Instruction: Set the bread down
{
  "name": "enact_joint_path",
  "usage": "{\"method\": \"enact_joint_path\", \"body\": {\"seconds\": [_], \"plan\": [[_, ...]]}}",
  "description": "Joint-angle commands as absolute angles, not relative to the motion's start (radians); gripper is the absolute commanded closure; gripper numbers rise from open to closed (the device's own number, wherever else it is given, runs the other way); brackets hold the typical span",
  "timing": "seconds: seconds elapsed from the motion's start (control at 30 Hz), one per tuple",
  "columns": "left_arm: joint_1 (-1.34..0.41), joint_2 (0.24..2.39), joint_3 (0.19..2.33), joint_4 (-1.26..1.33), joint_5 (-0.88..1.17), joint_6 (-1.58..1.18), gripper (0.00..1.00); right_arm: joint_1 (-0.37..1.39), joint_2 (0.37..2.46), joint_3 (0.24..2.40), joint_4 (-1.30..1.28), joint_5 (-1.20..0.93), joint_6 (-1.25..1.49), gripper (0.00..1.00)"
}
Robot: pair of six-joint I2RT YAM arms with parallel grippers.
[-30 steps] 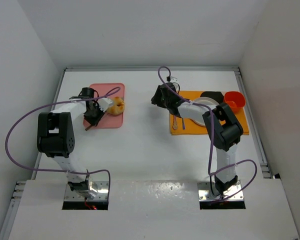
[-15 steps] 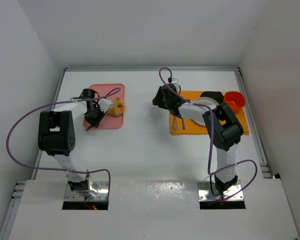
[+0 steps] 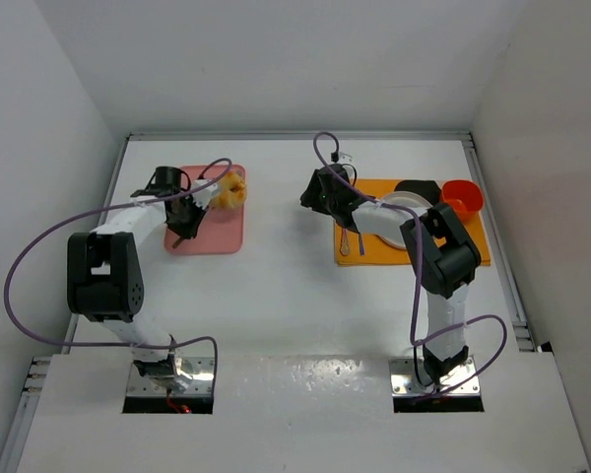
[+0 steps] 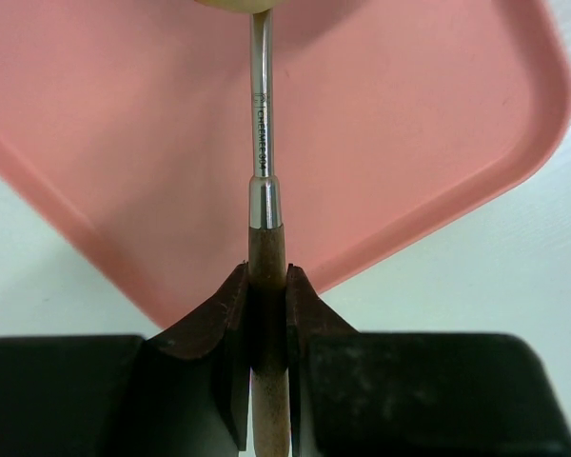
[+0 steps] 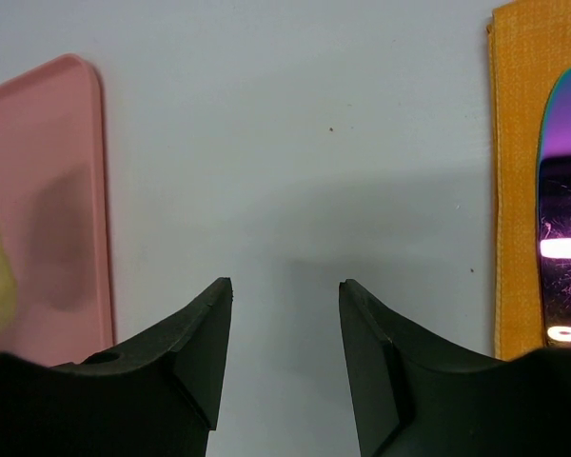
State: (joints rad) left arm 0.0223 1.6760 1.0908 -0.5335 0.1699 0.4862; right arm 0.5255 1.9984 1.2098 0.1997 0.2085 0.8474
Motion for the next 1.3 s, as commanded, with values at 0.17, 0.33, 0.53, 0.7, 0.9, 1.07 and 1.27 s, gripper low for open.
{"method": "enact_joint_path", "body": {"seconds": [0.17,0.33,0.53,0.7,0.9,1.07,1.27], "plan": [[0.003,1.597,1.185,-0.512,0.259,0.440,1.00,0.489,1.855,1.177,0.209,0.167,0.799,0.51],[-0.112,1.672,1.405,-0.661,0.249,0.431,1.00,0.373,1.647,1.105,0.004,0.078,0.671,0.51],[-0.287,1.804,1.621,-0.747,0.200,0.377,1.00,0.188,1.379,0.974,-0.317,0.078,0.516,0.51],[-0.457,2.010,1.877,-0.808,0.166,0.325,1.00,0.016,1.130,0.798,-0.550,0.084,0.468,0.50],[-0.633,2.221,2.187,-0.880,0.117,0.293,1.00,-0.198,0.950,0.622,-0.646,0.032,0.440,0.48],[-0.722,2.380,2.341,-0.891,0.106,0.236,1.00,-0.267,0.877,0.562,-0.663,-0.038,0.439,0.48],[-0.821,2.479,2.388,-0.881,0.029,0.236,1.00,-0.278,0.862,0.523,-0.653,-0.038,0.474,0.48]]}}
